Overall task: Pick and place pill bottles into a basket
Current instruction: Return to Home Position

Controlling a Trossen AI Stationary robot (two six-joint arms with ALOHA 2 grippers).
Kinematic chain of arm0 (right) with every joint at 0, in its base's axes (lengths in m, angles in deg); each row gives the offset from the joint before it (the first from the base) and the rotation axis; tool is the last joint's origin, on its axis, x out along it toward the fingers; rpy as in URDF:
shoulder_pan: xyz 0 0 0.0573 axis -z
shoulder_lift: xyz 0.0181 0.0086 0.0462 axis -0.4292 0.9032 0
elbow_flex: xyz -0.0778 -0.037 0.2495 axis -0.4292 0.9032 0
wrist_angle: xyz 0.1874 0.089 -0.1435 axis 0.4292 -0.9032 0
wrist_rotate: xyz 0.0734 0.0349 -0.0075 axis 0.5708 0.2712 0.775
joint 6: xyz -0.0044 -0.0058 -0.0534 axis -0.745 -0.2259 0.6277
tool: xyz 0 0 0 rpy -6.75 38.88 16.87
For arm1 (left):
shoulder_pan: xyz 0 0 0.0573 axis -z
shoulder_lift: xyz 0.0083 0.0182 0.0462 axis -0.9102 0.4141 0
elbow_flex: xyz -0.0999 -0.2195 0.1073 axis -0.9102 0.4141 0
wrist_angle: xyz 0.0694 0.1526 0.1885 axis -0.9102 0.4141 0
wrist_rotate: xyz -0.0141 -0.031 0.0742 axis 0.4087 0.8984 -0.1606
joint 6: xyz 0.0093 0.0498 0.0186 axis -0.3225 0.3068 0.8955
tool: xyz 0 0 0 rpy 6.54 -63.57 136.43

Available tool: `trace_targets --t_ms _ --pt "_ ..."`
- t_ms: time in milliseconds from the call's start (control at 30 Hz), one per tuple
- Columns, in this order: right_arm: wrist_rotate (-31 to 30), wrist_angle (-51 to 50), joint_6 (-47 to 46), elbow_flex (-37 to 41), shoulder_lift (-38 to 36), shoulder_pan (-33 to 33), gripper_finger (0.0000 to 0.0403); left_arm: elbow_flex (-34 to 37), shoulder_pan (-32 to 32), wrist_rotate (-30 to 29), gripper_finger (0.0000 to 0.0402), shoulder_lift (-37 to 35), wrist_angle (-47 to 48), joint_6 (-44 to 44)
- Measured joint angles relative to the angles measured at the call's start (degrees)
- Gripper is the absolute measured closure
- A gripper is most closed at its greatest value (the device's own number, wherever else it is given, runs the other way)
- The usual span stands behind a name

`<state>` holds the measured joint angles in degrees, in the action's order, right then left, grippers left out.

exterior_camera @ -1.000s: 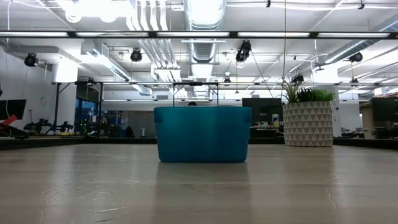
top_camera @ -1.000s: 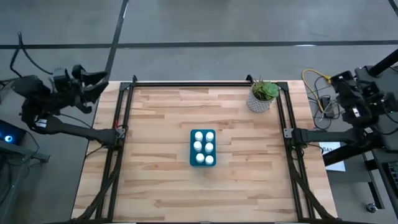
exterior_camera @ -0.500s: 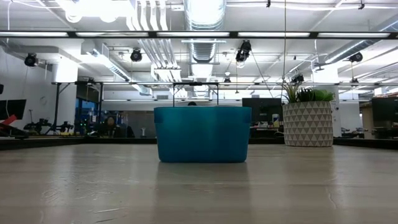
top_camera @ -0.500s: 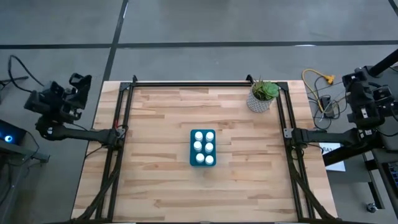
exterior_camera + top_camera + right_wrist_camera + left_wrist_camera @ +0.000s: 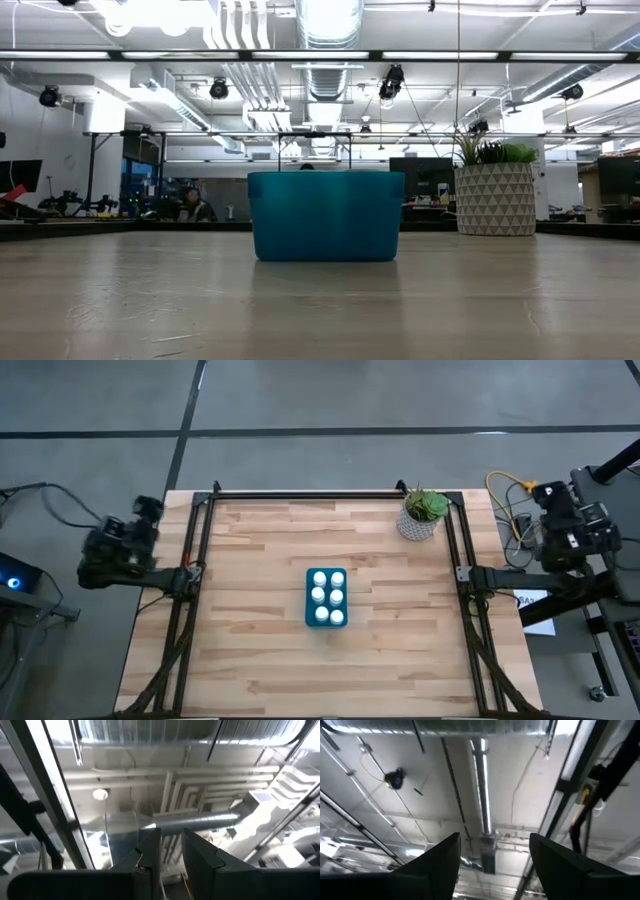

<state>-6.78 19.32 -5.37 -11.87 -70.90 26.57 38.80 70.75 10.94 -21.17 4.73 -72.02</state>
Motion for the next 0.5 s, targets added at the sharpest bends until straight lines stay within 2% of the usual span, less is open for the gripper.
trace_targets --t_ms 167,267,333,400,500 --pt "-0.05 8.95 -1.75 7.56 0.02 0.02 0.0335 6.21 0.0 5.19 0.0183 -0.97 -3.03 -3.87" --pt "-0.04 11.36 -2.95 11.71 0.0 0.0 0.0335 9.19 0.0 14.68 0.0183 -0.46 -2.82 -2.76" --pt "-0.07 12.95 -3.76 14.5 0.02 0.0 0.0335 10.5 0.02 18.65 0.0183 -0.01 -3.34 -1.69" --pt "-0.09 15.39 -4.58 17.47 0.02 0.0 0.0335 11.87 0.02 19.43 0.0183 0.03 -3.05 -1.6" --pt "-0.09 18.94 -5.6 22.04 0.0 0.02 0.0335 13.54 0.02 16.79 0.0183 -0.39 -3.21 -1.52"
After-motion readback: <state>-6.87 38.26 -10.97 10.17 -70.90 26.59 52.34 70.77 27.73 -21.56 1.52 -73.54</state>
